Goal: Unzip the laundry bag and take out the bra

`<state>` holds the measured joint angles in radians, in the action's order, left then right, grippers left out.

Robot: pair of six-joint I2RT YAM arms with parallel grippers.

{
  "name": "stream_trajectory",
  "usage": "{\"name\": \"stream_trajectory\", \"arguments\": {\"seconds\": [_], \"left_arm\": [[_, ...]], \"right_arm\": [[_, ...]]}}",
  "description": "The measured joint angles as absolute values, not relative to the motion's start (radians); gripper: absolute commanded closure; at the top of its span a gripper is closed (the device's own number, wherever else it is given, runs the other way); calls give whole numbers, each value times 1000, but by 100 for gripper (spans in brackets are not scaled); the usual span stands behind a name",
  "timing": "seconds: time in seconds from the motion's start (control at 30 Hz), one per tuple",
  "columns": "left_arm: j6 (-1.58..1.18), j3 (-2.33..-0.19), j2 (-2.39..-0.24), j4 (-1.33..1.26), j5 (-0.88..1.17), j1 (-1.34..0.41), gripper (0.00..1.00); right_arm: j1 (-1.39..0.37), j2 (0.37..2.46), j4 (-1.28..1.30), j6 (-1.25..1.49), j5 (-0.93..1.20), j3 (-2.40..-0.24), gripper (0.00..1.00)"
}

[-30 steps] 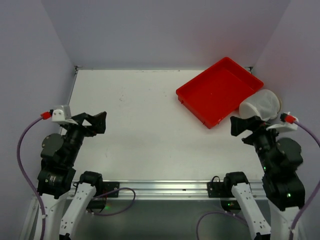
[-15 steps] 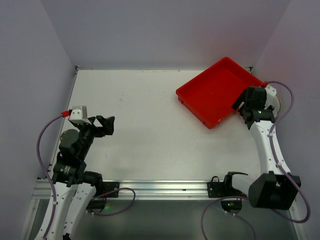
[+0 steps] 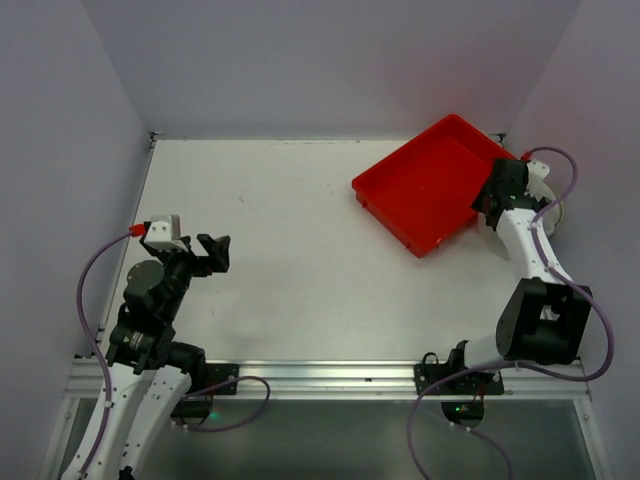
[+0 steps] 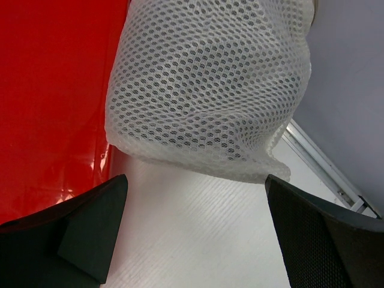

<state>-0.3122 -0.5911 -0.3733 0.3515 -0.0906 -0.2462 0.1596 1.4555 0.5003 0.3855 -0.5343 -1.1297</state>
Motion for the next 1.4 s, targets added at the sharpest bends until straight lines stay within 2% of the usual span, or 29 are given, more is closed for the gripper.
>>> {"name": "stream_trajectory", "arguments": {"seconds": [0.3,0.63,0.7,0.73,0.8,0.83,1.03,1.13,1.23,1.4], "left_arm": [[-305,-591,-364,351,-107,-257,0],[-302,-591,-358,345,-111,-257,0],[-302,-591,-358,345,-112,-257,0],[-302,-591,-358,345,-112,-257,0],[-302,-591,-358,345,-112,-257,0],[-302,-591,-358,345,-112,-257,0],[-302,-591,-358,345,-112,-257,0],[-302,-591,-358,345,-112,-257,0],[-302,-591,-358,345,-112,-257,0],[-302,-591,-363,345,-115,-257,0]], "right_arm": [[159,1426,383,318,-589,-1103,1],[159,1483,339,290,-526,-1068,2],[159,1495,336,287,-511,-1060,10],[159,1502,336,286,-505,-1057,27],[159,1512,339,284,-504,-1055,47],[159,1514,340,289,-505,-1055,60],[159,1499,398,329,-570,-1064,92],[150,1467,481,354,-637,-1091,99],[98,1402,542,358,-703,-1122,100],[-226,1240,609,340,-801,-1185,100]]}}
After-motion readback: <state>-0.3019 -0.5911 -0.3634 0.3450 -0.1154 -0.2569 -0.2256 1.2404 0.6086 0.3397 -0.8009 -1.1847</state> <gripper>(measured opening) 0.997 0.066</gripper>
